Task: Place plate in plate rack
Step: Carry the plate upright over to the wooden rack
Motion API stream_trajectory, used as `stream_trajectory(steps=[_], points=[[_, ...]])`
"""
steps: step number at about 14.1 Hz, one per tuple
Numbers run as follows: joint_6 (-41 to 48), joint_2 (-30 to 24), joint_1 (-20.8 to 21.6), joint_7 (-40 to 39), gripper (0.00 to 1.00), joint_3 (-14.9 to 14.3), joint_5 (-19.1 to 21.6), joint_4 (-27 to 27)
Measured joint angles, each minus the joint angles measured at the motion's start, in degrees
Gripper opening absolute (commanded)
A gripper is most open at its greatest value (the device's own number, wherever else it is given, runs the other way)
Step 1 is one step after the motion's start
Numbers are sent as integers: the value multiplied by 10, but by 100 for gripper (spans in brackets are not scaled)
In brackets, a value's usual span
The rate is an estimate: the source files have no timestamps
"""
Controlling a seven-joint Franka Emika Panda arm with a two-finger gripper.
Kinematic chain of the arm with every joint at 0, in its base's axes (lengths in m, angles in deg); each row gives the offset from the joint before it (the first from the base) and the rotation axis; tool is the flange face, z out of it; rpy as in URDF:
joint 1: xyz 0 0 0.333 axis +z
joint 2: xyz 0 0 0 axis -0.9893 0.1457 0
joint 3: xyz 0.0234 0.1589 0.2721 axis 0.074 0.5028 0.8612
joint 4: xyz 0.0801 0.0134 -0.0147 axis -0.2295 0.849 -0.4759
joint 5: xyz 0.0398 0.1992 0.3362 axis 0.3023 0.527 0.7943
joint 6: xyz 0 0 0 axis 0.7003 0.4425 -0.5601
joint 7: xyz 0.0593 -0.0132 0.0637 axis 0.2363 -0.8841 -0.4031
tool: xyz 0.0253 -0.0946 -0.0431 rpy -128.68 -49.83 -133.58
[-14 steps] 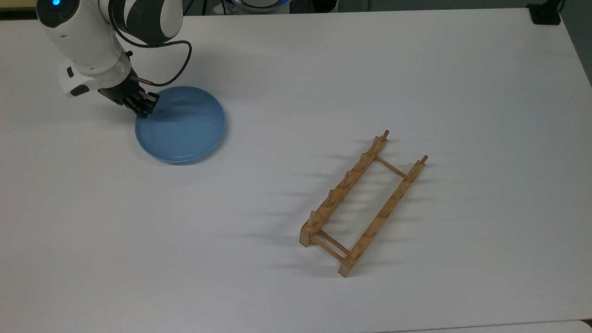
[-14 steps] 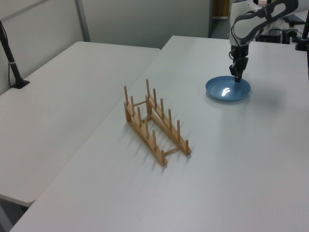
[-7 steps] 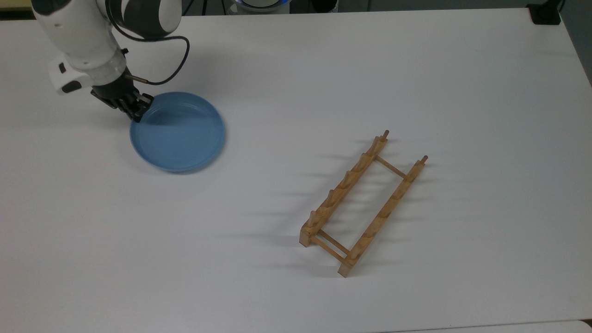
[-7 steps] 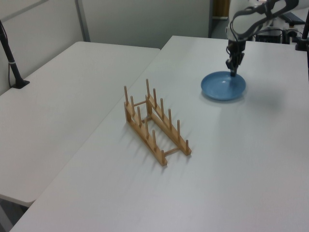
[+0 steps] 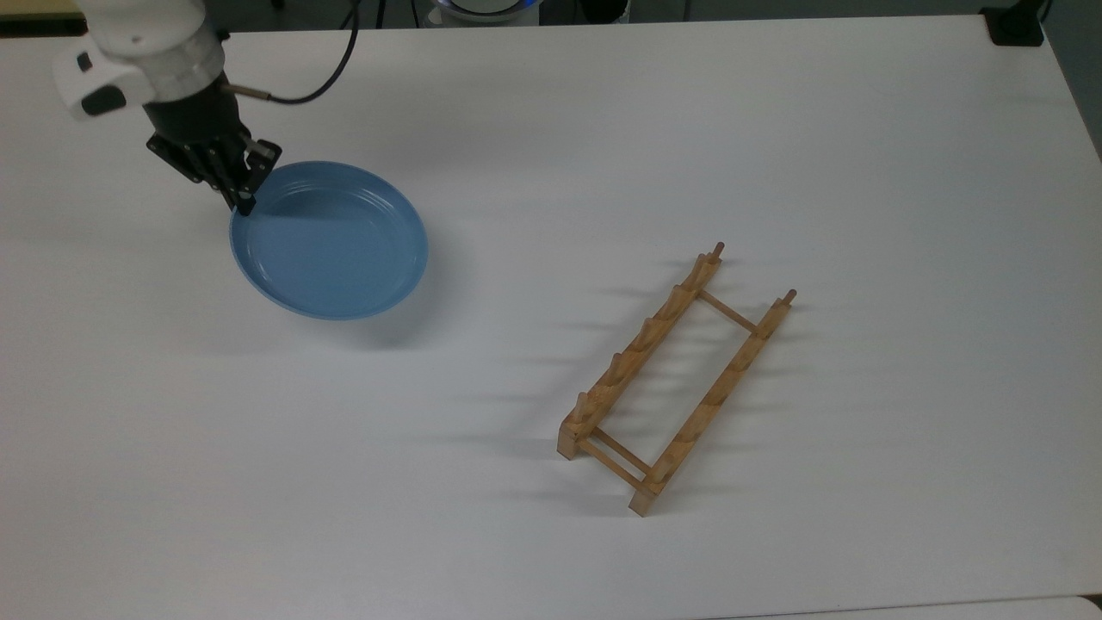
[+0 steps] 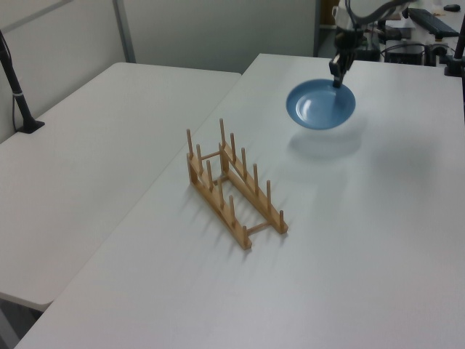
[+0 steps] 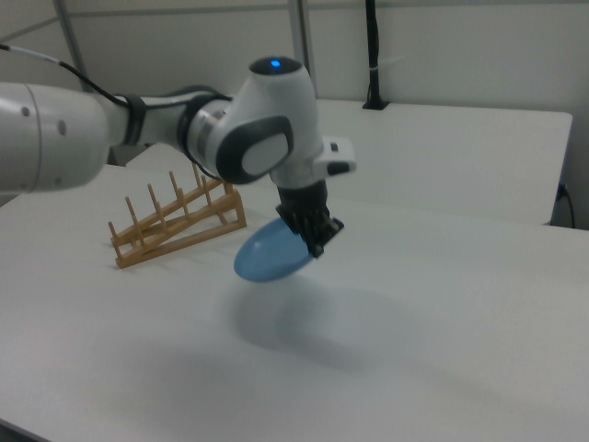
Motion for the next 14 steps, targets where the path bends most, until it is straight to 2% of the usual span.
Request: stream_trajectory(steps=[2, 6, 8, 11, 14], points=[[0, -15, 12, 0, 0, 11, 1, -19], [-3, -48, 69, 4, 0, 29, 2, -66], [-27, -68, 84, 5, 0, 53, -8, -79], [-96, -79, 87, 5, 0, 85, -60, -81], [-168, -76, 110, 41, 0, 97, -150, -79]])
